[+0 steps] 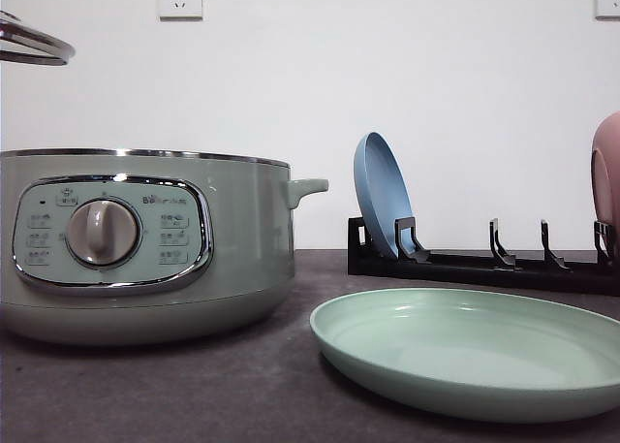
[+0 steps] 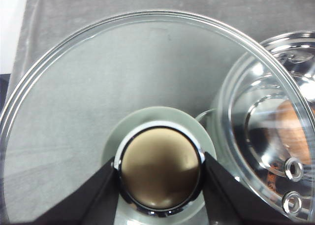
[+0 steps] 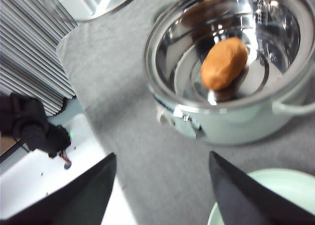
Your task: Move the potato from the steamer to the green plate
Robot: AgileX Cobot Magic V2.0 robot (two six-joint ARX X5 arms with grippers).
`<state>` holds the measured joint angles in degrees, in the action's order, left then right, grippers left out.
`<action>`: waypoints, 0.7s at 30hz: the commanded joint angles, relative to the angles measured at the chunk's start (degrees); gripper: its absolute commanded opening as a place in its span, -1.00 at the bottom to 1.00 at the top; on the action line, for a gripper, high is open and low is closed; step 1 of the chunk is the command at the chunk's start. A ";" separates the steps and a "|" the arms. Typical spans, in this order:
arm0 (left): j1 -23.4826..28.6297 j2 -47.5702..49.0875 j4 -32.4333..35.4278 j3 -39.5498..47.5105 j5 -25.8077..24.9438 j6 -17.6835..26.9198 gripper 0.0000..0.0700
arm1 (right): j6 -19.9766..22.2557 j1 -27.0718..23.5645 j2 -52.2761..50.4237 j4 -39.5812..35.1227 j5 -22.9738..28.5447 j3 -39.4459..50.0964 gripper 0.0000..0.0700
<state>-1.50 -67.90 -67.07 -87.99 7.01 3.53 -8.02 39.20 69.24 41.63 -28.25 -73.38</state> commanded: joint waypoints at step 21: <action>1.88 0.26 2.25 -1.60 0.11 -0.36 -1.00 | 0.10 4.03 43.63 3.39 6.26 -41.40 0.22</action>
<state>0.25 -67.90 -67.09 -87.99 7.01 3.51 -7.97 42.45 111.04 44.98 -22.63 -113.16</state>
